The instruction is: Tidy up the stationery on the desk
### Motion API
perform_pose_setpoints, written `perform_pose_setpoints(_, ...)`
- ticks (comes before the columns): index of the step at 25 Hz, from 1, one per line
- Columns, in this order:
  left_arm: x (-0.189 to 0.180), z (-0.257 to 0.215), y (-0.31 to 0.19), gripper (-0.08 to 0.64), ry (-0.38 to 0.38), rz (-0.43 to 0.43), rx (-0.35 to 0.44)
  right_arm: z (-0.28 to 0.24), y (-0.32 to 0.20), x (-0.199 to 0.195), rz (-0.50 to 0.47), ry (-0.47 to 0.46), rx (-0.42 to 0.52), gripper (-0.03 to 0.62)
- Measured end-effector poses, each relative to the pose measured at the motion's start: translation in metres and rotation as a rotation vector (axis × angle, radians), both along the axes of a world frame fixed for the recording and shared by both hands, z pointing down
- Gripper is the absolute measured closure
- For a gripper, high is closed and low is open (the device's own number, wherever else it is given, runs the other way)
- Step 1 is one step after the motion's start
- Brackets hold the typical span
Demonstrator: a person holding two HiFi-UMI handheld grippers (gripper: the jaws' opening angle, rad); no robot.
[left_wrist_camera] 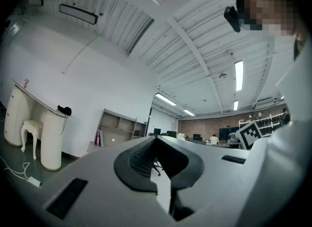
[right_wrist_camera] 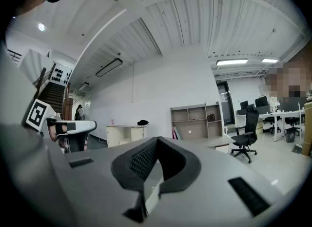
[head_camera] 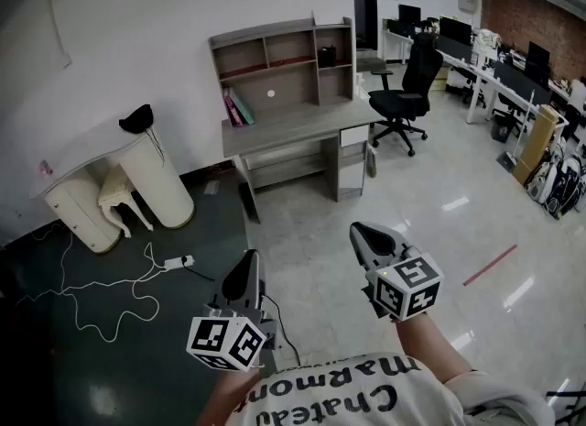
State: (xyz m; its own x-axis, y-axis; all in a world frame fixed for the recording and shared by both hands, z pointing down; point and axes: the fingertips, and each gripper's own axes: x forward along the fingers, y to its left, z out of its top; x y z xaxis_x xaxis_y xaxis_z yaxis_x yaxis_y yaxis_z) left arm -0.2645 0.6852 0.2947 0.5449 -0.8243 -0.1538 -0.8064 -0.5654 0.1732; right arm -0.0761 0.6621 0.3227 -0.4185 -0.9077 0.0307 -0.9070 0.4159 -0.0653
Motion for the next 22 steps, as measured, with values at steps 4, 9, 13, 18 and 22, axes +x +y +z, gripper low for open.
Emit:
perform_pose_setpoints(4,-0.004,-0.002,0.000,0.546,0.000,0.013,0.004,-0.003,0.001,-0.004,0.005,-0.006,0.001,0.583)
perform_pose_setpoints(9,-0.016,-0.006,-0.002,0.546,0.006,0.018,0.015,-0.003,-0.002,-0.016,0.002,-0.003,0.005,0.583)
perform_pose_setpoints(13,-0.032,-0.012,-0.005,0.546,0.004,0.014,0.029,-0.010,-0.006,-0.028,0.002,-0.026,0.021,0.581)
perform_pose_setpoints(18,-0.051,-0.005,-0.008,0.546,0.019,0.016,0.015,-0.002,-0.003,-0.039,0.018,-0.087,0.003,0.581)
perform_pose_setpoints(22,-0.063,0.011,-0.008,0.546,0.022,0.035,-0.008,0.020,0.001,-0.047,0.036,-0.103,-0.028,0.581)
